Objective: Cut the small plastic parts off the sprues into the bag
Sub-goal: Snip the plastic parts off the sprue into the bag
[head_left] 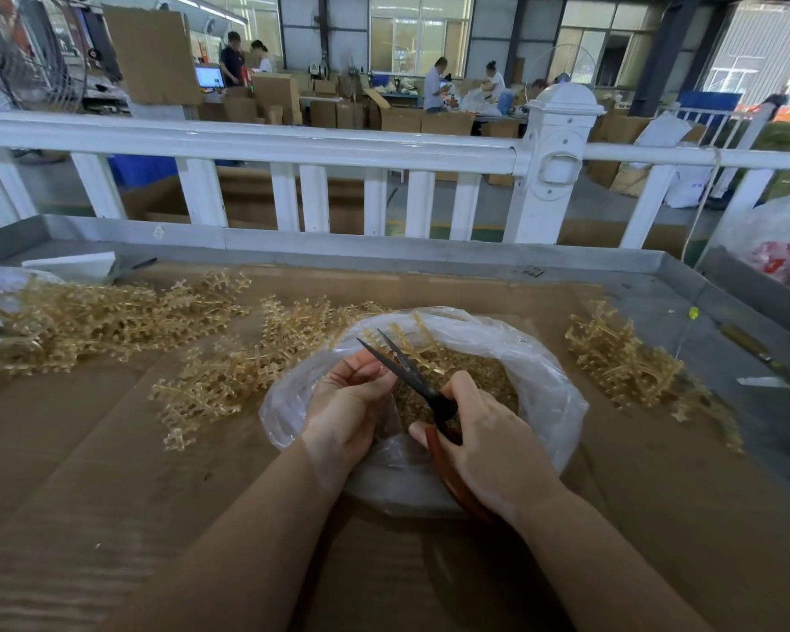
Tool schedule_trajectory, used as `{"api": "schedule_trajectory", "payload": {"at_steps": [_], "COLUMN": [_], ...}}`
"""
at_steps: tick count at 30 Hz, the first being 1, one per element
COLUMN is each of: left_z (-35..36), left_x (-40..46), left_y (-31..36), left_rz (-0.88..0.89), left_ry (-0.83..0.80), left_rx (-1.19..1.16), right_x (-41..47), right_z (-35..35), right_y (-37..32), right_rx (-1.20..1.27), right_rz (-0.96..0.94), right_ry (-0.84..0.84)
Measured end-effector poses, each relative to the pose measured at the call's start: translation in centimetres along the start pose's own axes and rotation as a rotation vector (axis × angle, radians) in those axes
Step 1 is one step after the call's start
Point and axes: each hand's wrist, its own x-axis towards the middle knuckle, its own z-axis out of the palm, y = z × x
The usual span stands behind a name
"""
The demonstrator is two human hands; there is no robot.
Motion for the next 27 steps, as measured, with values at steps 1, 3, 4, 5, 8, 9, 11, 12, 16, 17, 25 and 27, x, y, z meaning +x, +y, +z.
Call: {"api": "schedule_trajectory", "payload": {"at_steps": [1, 3, 4, 5, 8, 9, 11, 12, 16, 17, 25, 27], "left_z": [0.02, 0.04, 0.04, 0.02, -0.06, -0.07, -0.12, -0.12, 0.0, 0.04, -0.03, -0.05], "left_x": [0.08, 0.23, 0.27, 0.31, 0.34, 0.35, 0.31, 0.3, 0.12, 0.07, 0.09, 0.2], "left_y": [-0.05, -0.16, -0.2, -0.24, -0.33, -0.34, -0.37, -0.39, -0.37, -0.3, -0.39, -0.52], "left_rz": [0.004, 0.01, 0.013, 0.016, 0.023, 0.024, 0.03, 0.035, 0.052, 0.047, 0.048, 0.063], "left_ry": [0.013, 0.039, 0.047, 0.052, 0.051, 0.049, 0.047, 0.047, 0.042, 0.036, 0.009, 0.007], "left_rx": [-0.006, -0.022, -0.025, -0.024, -0.008, 0.0, 0.024, 0.034, 0.046, 0.034, -0.028, -0.024], "right_x": [0.0, 0.03, 0.03, 0.04, 0.0, -0.03, -0.08, -0.09, -0.21, -0.23, -0.32, -0.41], "right_z": [0.0, 0.02, 0.05, 0.07, 0.2, 0.24, 0.35, 0.41, 0.52, 0.5, 0.29, 0.27], "right_y": [0.01, -0.01, -0.02, -0.03, 0.06, 0.12, 0.23, 0.27, 0.45, 0.45, 0.45, 0.41], "right_rx": [-0.007, -0.018, -0.028, -0.041, -0.104, -0.13, -0.17, -0.182, -0.203, -0.201, -0.19, -0.189], "right_rz": [0.001, 0.009, 0.012, 0.011, 0.002, -0.002, -0.004, -0.003, 0.002, 0.001, -0.026, -0.023], "right_ry": [0.005, 0.015, 0.018, 0.02, 0.035, 0.043, 0.054, 0.056, 0.061, 0.06, 0.054, 0.062]}}
